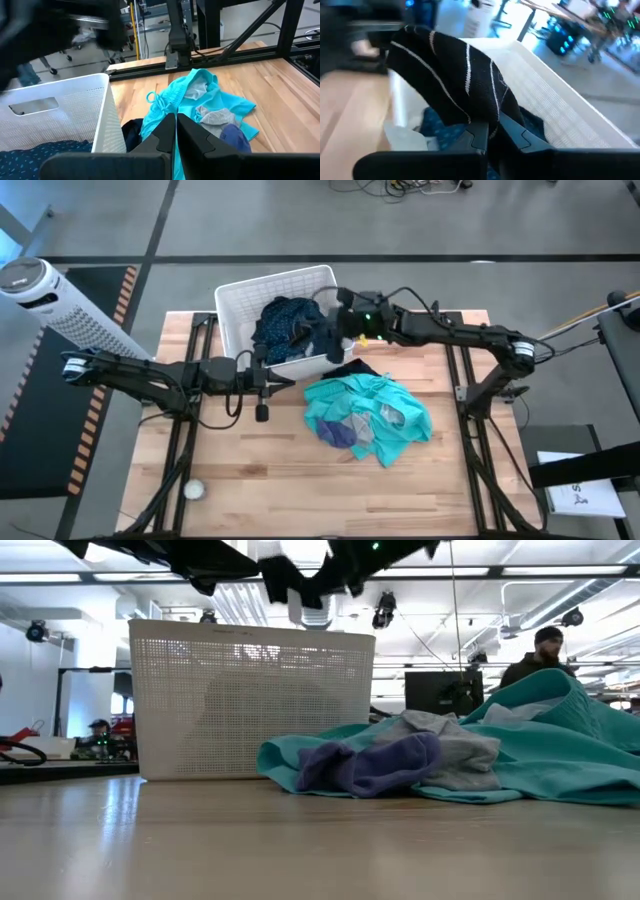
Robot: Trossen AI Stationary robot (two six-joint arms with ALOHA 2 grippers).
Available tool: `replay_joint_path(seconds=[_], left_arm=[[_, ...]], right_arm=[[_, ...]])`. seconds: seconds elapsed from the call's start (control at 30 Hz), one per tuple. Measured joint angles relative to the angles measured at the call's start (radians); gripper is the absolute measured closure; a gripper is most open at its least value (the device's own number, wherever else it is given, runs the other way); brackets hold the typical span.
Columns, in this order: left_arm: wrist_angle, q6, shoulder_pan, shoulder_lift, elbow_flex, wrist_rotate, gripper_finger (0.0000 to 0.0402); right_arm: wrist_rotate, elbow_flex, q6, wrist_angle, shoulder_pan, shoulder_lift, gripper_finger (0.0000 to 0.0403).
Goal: Sort clothes
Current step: Put the black sock into the white laundry bin, then put the purple sock into the white laundry bin
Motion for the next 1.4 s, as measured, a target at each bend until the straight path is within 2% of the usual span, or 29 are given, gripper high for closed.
replay_joint_path(seconds=[0.17, 0.53, 0.63, 0.73, 0.87, 0.93, 1.1, 1.4], left_arm=[[0.000, 0.000, 0.000, 0.000, 0.000, 0.000, 0.0400], [-0.001, -0.002, 0.000, 0.000, 0.000, 0.000, 0.0394], [-0.004, -0.002, 0.000, 0.000, 0.000, 0.000, 0.0379], [-0.015, 0.002, 0.000, 0.000, 0.000, 0.000, 0.0359], [-0.018, 0.020, 0.000, 0.003, 0.000, 0.000, 0.0329], [-0.016, 0.026, 0.000, 0.007, 0.000, 0.000, 0.0314], [-0.016, 0.018, 0.000, 0.012, 0.000, 0.000, 0.0287], [-0.020, 0.024, 0.000, 0.020, 0.000, 0.000, 0.0275]], right_arm=[[0.041, 0.117, 0.086, -0.051, -0.022, 0.064, 0.0365], [0.075, 0.358, 0.067, -0.328, -0.047, 0.204, 0.0248], [0.083, 0.422, 0.024, -0.432, -0.047, 0.235, 0.0235], [0.137, 0.480, 0.009, -0.501, -0.042, 0.242, 0.0262], [0.182, 0.514, -0.046, -0.563, -0.033, 0.235, 0.0361], [0.175, 0.500, -0.066, -0.557, -0.028, 0.218, 0.0391], [0.169, 0.371, -0.113, -0.498, -0.005, 0.143, 0.0401], [0.161, -0.043, -0.068, -0.273, 0.053, -0.107, 0.0403]])
